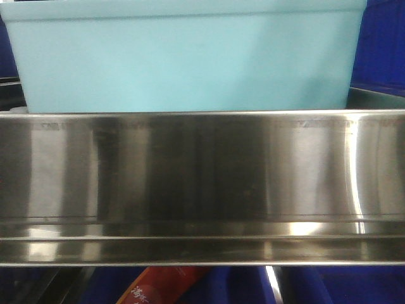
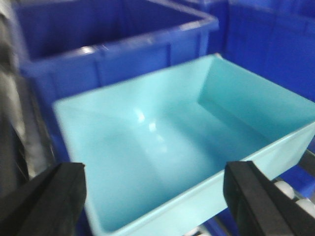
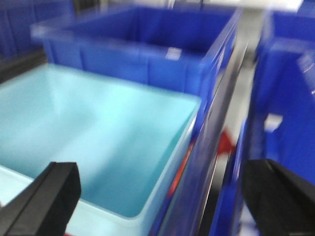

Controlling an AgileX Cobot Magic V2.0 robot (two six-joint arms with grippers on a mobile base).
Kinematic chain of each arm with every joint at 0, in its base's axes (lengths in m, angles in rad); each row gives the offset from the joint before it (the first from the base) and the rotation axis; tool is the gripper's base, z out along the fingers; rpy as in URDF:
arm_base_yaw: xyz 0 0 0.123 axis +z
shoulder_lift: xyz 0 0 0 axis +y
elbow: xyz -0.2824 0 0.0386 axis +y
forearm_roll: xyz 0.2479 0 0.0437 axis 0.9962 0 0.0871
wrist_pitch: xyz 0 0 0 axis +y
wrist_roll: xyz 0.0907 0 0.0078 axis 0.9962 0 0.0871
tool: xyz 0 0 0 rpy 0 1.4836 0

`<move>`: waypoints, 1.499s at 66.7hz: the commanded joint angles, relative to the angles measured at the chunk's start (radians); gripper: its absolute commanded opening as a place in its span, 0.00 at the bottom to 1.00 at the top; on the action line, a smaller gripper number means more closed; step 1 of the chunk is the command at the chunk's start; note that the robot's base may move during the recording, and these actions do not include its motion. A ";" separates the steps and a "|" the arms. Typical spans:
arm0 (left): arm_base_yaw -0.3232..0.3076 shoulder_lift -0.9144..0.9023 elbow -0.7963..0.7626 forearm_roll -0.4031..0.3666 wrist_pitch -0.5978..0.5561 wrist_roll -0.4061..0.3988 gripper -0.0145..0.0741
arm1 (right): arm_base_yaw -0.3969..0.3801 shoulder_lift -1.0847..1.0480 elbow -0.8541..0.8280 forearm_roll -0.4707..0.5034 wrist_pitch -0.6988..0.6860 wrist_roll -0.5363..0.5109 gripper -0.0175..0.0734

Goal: Fetch blue bin and place on conveyor start
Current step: 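Grip the teal bin's side walls with both grippers and lift it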

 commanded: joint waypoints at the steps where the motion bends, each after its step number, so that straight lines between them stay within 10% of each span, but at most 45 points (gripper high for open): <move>1: -0.010 0.111 -0.111 0.025 0.069 -0.089 0.70 | 0.003 0.114 -0.118 -0.007 0.119 0.027 0.82; 22: 0.095 0.490 -0.491 0.113 0.435 -0.213 0.70 | 0.003 0.523 -0.614 -0.127 0.562 0.146 0.82; 62: 0.210 0.738 -0.509 0.050 0.465 -0.211 0.70 | -0.017 0.863 -0.690 -0.130 0.562 0.188 0.80; 74: 0.210 0.739 -0.509 0.050 0.463 -0.211 0.60 | -0.017 0.890 -0.681 -0.130 0.562 0.188 0.51; 88: 0.210 0.739 -0.509 0.050 0.477 -0.211 0.11 | -0.017 0.891 -0.674 -0.135 0.562 0.188 0.03; 100: 0.210 0.739 -0.509 0.050 0.509 -0.211 0.04 | -0.017 0.887 -0.674 -0.135 0.562 0.188 0.02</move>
